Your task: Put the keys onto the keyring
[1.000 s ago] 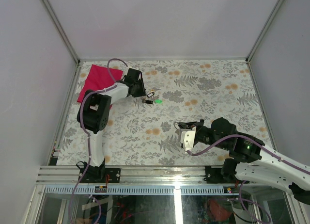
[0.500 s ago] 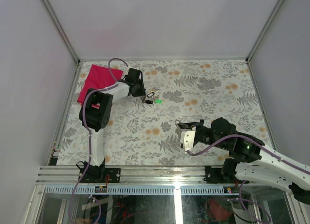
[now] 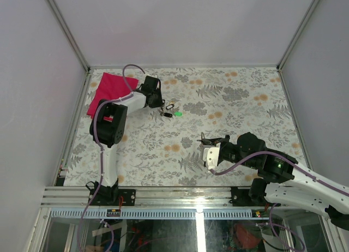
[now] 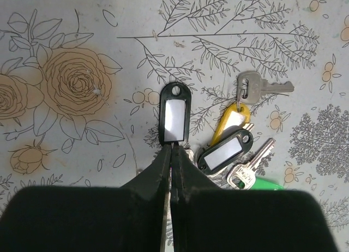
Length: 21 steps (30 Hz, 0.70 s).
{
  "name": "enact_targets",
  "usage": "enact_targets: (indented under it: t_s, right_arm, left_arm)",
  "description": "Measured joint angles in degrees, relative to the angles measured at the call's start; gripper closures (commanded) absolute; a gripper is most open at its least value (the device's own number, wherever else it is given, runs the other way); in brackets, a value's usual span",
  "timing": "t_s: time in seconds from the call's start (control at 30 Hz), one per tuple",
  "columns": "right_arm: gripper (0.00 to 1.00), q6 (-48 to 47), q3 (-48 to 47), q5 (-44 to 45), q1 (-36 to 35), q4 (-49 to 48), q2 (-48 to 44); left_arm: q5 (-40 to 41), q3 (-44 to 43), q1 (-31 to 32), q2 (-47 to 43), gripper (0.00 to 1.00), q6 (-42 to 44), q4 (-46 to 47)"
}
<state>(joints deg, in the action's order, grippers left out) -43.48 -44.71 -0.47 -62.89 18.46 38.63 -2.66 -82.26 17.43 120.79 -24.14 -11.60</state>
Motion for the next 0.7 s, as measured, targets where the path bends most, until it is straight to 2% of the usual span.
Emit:
enact_targets:
  t_s: [0.23,0.5,0.7]
  right_arm:
    - [1.00,-0.1,0.0,0.0,0.0,0.6,0.0]
    - [1.00,-1.8,0.0,-0.1,0.0,0.6,-0.3]
    - [1.00,-3.3,0.0,-0.4,0.0,0.5,-0.8]
  left_arm:
    - [-0.3,3.6,-0.1,-4.0,1.00,3.2,0.3]
    - [-5.3,10.0,1.1,-19.4,1.00,7.8,2.5]
    - [-11.7,16.0,5.1,-31.0,1.00,10.3,5.4]
